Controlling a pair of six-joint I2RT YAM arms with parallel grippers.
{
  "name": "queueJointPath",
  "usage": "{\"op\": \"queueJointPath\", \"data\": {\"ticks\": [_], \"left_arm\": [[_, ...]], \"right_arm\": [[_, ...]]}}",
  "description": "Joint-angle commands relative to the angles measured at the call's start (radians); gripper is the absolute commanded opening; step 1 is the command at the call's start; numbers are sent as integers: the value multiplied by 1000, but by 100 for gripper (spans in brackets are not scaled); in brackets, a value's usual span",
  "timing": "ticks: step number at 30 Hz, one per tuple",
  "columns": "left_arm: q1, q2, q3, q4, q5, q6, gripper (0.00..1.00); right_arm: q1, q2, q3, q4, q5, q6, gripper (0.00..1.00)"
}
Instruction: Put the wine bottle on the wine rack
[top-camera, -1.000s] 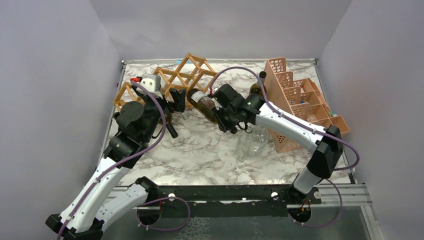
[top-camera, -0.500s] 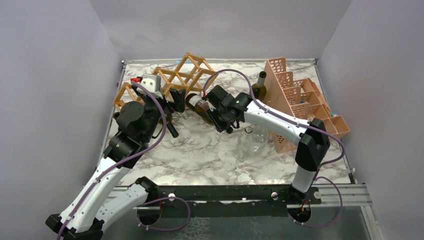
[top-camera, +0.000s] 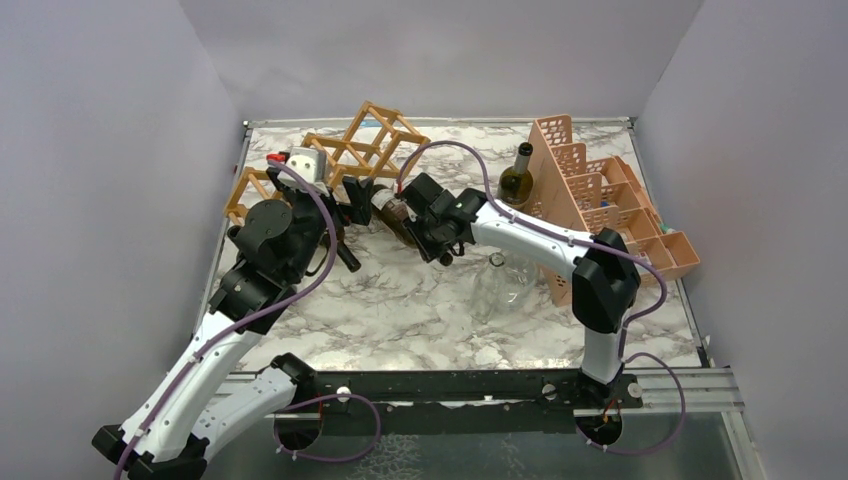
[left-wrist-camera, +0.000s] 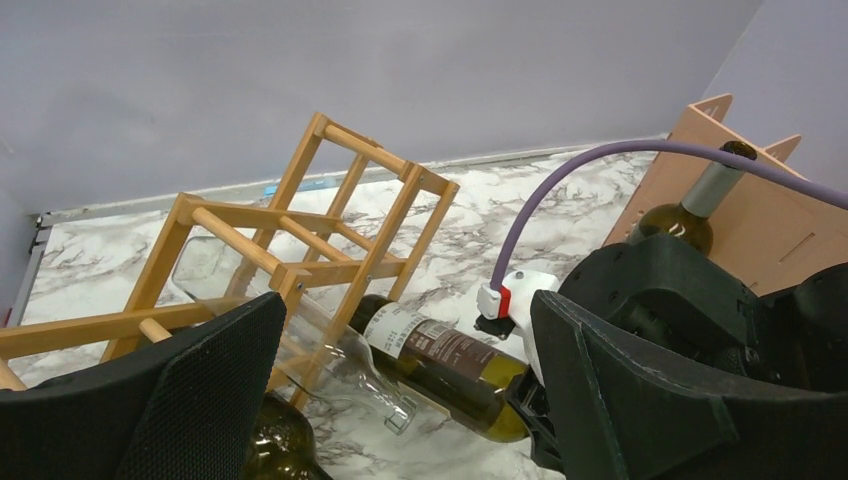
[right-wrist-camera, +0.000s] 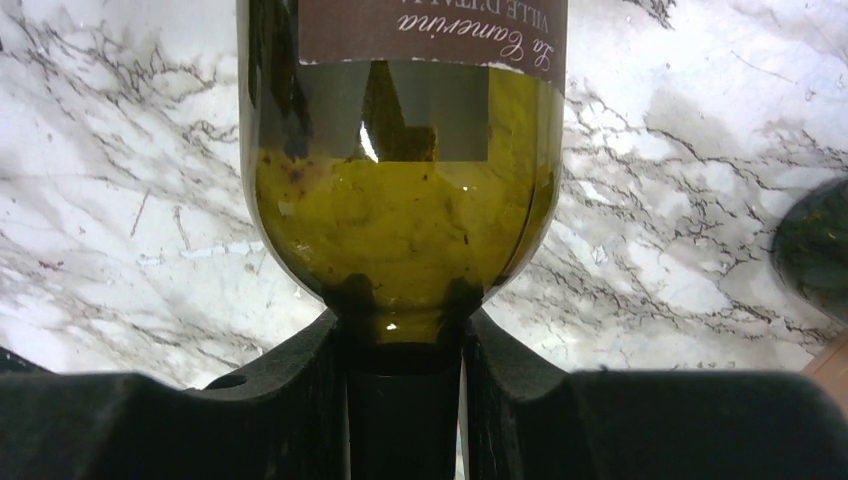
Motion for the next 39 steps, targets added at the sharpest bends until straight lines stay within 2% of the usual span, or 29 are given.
{"op": "queueJointPath", "data": {"ticks": [1,10,19,28,33,39], "left_arm": [[1,8,43,-14,0,3,99],[0,32,60,-31,12,-12,99],[1,65,91,-37,5,-1,99],[0,104,142,-67,16,0,99],[1,121,163,-75,17,3,99],[0,138,179,-80,27,-4,99]], "right_arm": [[-1,19,50,201,69,56,1],[-2,-20,-7,276,107,55,1],[-24,11,-41,411,-11,-15,1],[-39,94,-9,541,-87,-78,1],[-52,141,32,564,-108,-96,1],[-66,195,103,567,-115,-108,6]]}}
